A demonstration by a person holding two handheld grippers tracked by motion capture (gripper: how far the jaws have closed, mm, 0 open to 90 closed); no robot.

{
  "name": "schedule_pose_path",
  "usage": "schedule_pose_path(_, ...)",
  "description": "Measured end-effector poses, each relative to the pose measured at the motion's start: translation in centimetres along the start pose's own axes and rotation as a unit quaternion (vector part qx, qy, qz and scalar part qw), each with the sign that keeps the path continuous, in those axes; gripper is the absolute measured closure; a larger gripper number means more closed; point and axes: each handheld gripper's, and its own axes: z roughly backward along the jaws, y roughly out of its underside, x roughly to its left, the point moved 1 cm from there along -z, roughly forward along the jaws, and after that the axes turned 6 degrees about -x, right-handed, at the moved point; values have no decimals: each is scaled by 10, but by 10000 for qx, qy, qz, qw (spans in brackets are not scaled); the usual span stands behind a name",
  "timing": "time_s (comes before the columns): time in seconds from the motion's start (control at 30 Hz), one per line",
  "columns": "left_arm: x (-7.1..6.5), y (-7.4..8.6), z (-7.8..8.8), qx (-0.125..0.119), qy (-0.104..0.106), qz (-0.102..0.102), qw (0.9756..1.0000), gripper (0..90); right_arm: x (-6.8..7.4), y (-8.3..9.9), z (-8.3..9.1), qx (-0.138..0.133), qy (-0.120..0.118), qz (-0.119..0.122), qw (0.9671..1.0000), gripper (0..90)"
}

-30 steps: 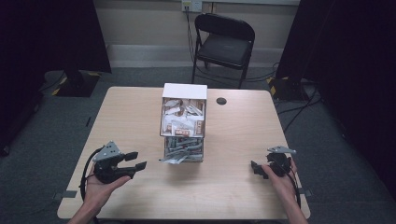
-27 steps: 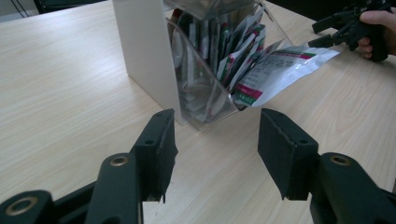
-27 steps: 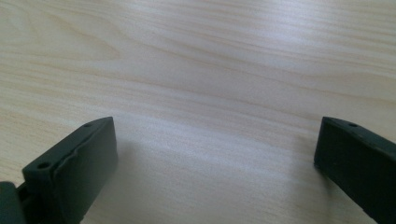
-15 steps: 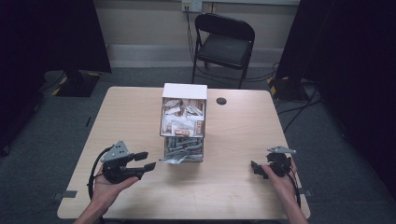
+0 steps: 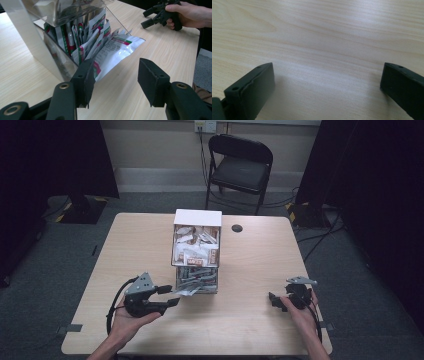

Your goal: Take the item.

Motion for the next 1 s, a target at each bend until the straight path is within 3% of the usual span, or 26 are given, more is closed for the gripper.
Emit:
schedule_pose_path(0.37, -3, -2, -17, 50, -40, -142, 9999, 481, 0, 0, 0, 2, -3, 0, 10000, 0)
schedule_pose_path(0.43, -4, -1, -20, 124, 49, -114, 9998, 480, 0, 0, 0, 3, -4, -1, 10000, 0)
schedule_pose_path(0.57, -4, -2, -27, 130, -62, -176, 9997, 471, 0, 0, 0, 1, -9, 6, 10000, 0)
schedule_pose_path(0.67, -3, -1, -32, 223, -39, -184, 9996, 513, 0, 0, 0, 2, -9, 5, 10000, 0)
schedule_pose_path(0.93, 2, 0, -35, 211, -51, -152, 9996, 598, 0, 0, 0, 1, -9, 6, 10000, 0)
schedule_pose_path(1.0, 3, -1, -35, 116, -29, -70, 9999, 640, 0, 0, 0, 1, -9, 6, 10000, 0)
